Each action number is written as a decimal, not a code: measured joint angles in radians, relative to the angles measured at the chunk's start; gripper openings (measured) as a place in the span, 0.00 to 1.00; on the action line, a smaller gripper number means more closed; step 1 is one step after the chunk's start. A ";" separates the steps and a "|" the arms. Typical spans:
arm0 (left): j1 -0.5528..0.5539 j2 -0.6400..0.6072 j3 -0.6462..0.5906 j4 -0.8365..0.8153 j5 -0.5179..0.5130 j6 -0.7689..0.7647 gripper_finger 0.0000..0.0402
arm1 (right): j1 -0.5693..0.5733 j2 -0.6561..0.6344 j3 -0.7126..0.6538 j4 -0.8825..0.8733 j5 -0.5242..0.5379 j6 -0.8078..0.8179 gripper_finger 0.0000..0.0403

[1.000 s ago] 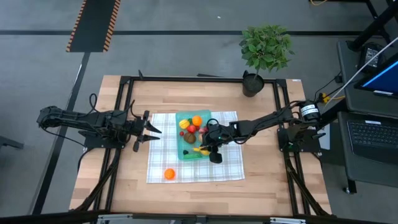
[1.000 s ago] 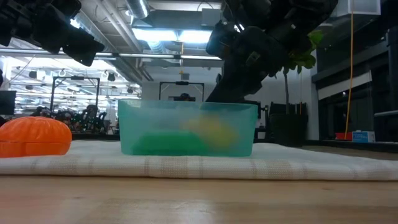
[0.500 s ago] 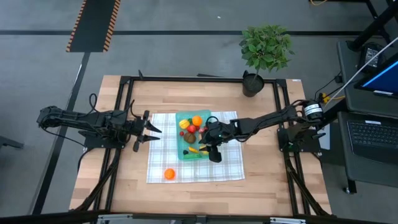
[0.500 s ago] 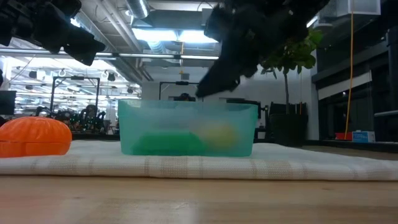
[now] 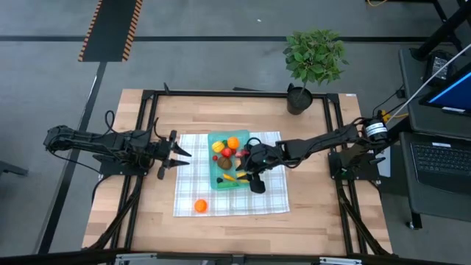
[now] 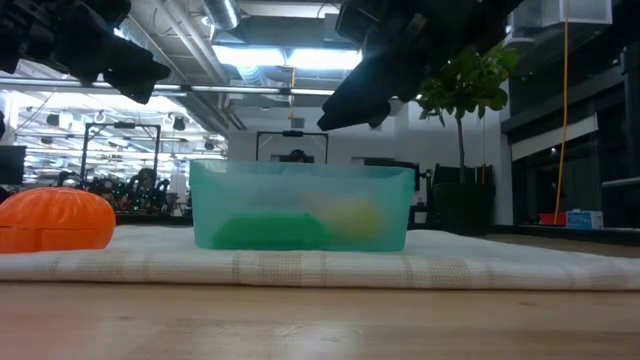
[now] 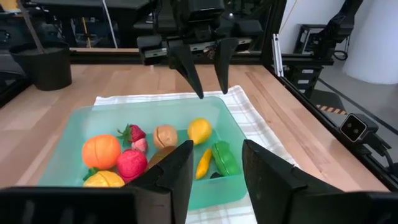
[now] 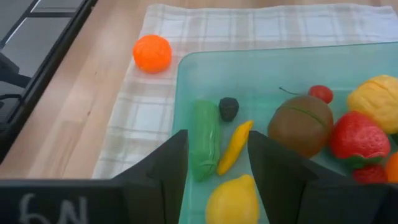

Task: Pick and placing Produce into tupperware
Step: Put the pumpkin into the blue bin

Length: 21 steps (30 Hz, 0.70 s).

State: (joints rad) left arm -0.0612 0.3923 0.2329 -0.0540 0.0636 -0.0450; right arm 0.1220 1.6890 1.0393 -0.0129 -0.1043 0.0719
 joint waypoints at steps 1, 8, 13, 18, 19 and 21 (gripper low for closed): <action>0.000 0.000 0.000 0.000 -0.001 -0.001 0.33 | 0.002 0.000 0.000 0.000 0.000 0.000 0.42; -0.001 0.000 0.000 -0.005 0.021 -0.030 0.54 | 0.003 0.000 0.000 0.000 0.000 0.002 0.42; -0.001 0.000 0.000 -0.009 0.023 -0.028 0.72 | 0.007 0.000 0.000 0.001 0.000 0.003 0.42; -0.001 0.001 0.000 -0.046 0.024 -0.023 0.86 | 0.007 0.000 0.000 0.000 0.000 0.002 0.42; -0.002 0.002 0.000 -0.061 0.024 -0.019 0.88 | 0.007 0.000 0.000 0.000 0.000 0.001 0.42; -0.014 0.002 0.000 -0.109 0.025 0.004 0.90 | 0.007 0.000 0.000 -0.001 0.000 0.002 0.42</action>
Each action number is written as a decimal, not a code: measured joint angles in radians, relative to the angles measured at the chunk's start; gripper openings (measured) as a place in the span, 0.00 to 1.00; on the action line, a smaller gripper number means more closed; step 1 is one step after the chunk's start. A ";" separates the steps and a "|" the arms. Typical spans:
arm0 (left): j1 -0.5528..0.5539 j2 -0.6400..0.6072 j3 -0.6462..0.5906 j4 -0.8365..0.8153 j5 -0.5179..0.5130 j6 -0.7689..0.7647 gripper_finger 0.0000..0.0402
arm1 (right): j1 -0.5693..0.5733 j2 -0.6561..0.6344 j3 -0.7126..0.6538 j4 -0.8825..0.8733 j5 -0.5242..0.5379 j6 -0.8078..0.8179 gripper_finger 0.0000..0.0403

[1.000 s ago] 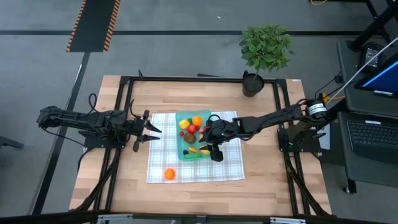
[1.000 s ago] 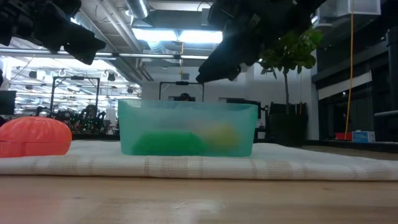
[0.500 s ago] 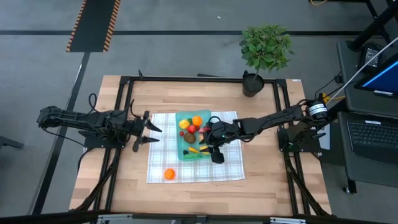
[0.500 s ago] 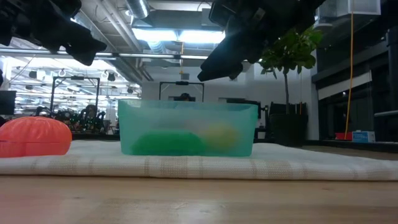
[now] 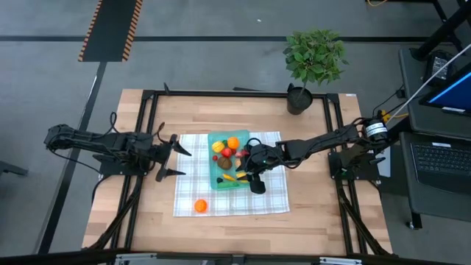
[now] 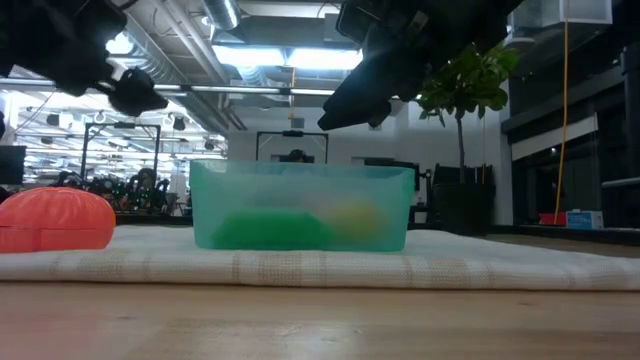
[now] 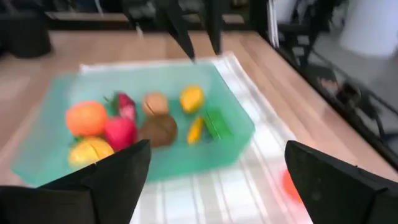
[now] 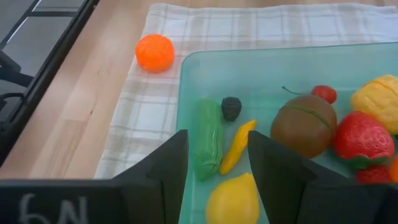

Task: Pick and placing Produce into tupperware
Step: Put the pumpkin into the blue bin

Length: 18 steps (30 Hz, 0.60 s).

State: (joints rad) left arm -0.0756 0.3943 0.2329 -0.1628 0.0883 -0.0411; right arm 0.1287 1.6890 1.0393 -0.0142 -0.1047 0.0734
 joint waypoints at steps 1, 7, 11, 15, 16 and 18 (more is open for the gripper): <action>-0.012 0.001 0.000 -0.021 0.000 0.003 0.91 | 0.000 0.000 0.000 0.002 0.000 -0.001 0.42; -0.118 0.064 0.014 -0.047 -0.088 -0.014 0.91 | 0.005 0.000 -0.001 0.005 0.000 -0.003 0.42; -0.208 0.130 0.063 -0.110 -0.192 -0.022 0.91 | 0.018 -0.010 -0.034 0.049 0.000 -0.003 0.42; -0.290 0.205 0.098 -0.142 -0.259 -0.075 0.91 | 0.029 -0.050 -0.111 0.155 0.000 0.000 0.42; -0.308 0.224 0.106 -0.139 -0.271 -0.087 0.91 | 0.030 -0.060 -0.138 0.203 -0.001 0.000 0.42; -0.342 0.260 0.119 -0.141 -0.303 -0.116 0.91 | 0.030 -0.094 -0.204 0.292 0.000 0.000 0.42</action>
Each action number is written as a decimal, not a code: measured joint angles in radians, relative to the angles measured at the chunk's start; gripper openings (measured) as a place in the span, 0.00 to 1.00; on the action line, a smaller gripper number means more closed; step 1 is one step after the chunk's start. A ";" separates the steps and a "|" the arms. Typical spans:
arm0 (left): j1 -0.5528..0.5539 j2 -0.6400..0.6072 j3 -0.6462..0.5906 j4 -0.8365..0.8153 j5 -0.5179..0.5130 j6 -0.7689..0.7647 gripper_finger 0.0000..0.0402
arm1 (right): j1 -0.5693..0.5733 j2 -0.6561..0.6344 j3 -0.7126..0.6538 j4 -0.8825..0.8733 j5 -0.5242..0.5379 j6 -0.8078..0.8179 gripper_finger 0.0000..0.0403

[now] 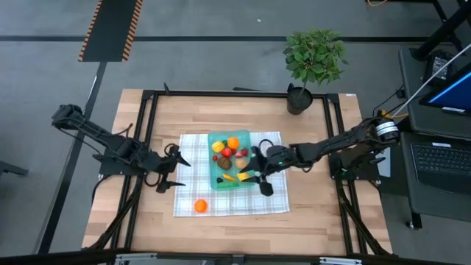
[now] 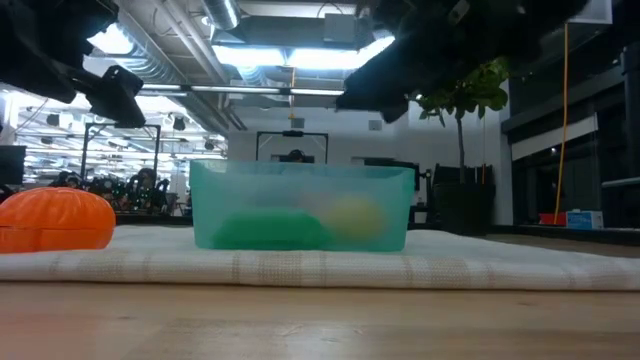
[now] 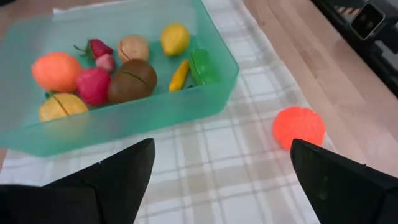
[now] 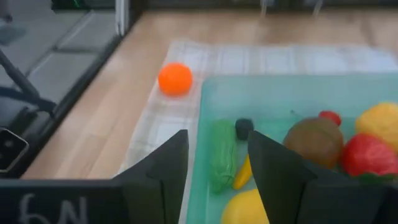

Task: Pick and placing Produce into tupperware
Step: Put the pumpkin into the blue bin

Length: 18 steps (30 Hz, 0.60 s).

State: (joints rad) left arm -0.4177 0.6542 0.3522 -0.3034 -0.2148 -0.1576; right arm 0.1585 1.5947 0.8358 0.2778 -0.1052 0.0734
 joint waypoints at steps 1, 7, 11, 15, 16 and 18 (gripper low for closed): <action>-0.016 0.023 0.009 -0.001 -0.018 -0.015 0.91 | 0.000 -0.018 -0.034 0.052 0.000 -0.002 0.42; -0.098 0.148 0.080 -0.012 -0.094 -0.106 0.91 | 0.001 -0.156 -0.218 0.282 0.000 -0.030 0.42; -0.137 0.251 0.151 -0.047 -0.111 -0.176 0.91 | 0.001 -0.239 -0.305 0.373 0.000 -0.053 0.42; -0.168 0.372 0.235 -0.115 -0.122 -0.258 0.91 | 0.001 -0.293 -0.366 0.416 0.000 -0.056 0.42; -0.176 0.402 0.260 -0.135 -0.128 -0.277 0.91 | 0.001 -0.299 -0.375 0.415 0.000 -0.055 0.42; -0.194 0.461 0.314 -0.187 -0.143 -0.314 0.91 | 0.004 -0.300 -0.383 0.416 0.000 -0.054 0.42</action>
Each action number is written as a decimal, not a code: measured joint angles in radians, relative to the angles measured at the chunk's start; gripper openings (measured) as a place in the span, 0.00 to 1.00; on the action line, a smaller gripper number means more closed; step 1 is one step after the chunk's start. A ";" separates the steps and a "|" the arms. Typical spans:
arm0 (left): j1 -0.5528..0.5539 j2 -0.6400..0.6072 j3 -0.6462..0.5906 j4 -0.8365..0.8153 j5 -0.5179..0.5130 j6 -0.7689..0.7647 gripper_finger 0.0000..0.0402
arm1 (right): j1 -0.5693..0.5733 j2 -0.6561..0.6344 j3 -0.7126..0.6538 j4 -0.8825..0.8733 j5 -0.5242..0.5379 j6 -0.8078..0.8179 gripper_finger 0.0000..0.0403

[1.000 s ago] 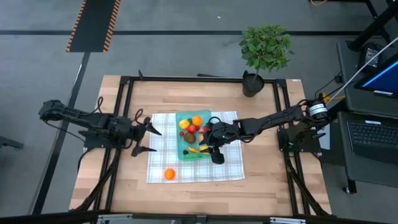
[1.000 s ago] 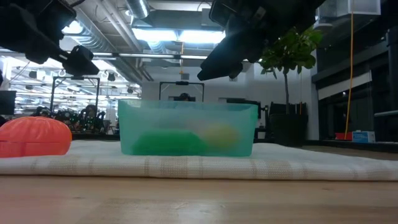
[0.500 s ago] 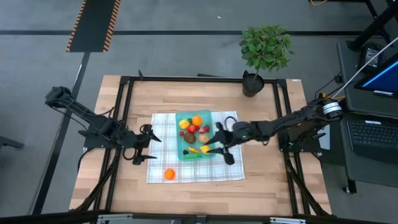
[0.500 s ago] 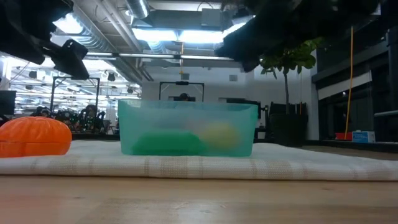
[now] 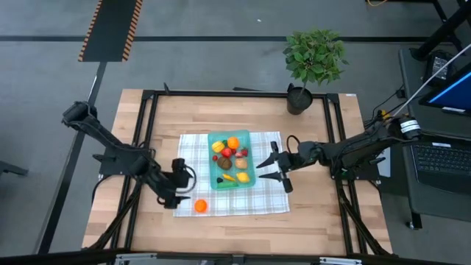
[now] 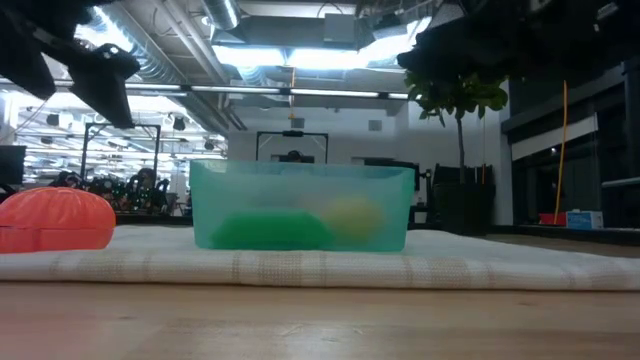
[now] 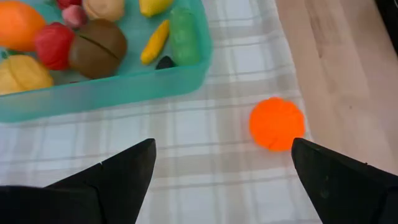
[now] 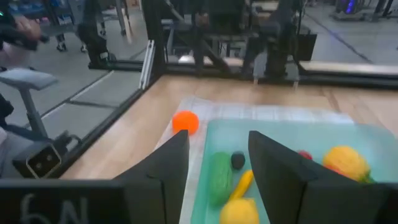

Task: Pick and placing Produce into tupperware
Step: Put the pumpkin into the blue bin

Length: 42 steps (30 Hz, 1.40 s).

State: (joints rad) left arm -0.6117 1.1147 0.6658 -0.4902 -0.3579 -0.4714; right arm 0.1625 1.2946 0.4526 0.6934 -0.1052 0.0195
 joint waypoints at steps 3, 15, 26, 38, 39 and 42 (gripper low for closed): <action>-0.026 0.090 0.084 -0.045 -0.004 -0.046 0.91 | 0.006 0.000 -0.002 -0.007 0.000 -0.002 0.42; -0.136 0.434 0.384 -0.226 -0.020 -0.258 0.91 | 0.067 0.002 -0.002 -0.015 -0.001 -0.025 0.42; -0.140 0.569 0.485 -0.297 -0.044 -0.272 0.91 | 0.165 0.003 -0.001 0.004 -0.001 0.003 0.42; -0.140 0.569 0.484 -0.275 -0.043 -0.279 0.91 | 0.234 0.003 -0.001 0.059 0.000 0.002 0.42; -0.139 0.569 0.484 -0.273 -0.043 -0.279 0.91 | 0.239 0.003 -0.001 0.058 0.000 0.002 0.42; -0.139 0.569 0.484 -0.267 -0.042 -0.279 0.91 | 0.249 0.003 -0.001 0.059 0.000 0.001 0.42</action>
State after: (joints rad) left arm -0.7509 1.6840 1.1496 -0.7567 -0.4004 -0.7504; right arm 0.4111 1.2972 0.4519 0.7521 -0.1051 0.0208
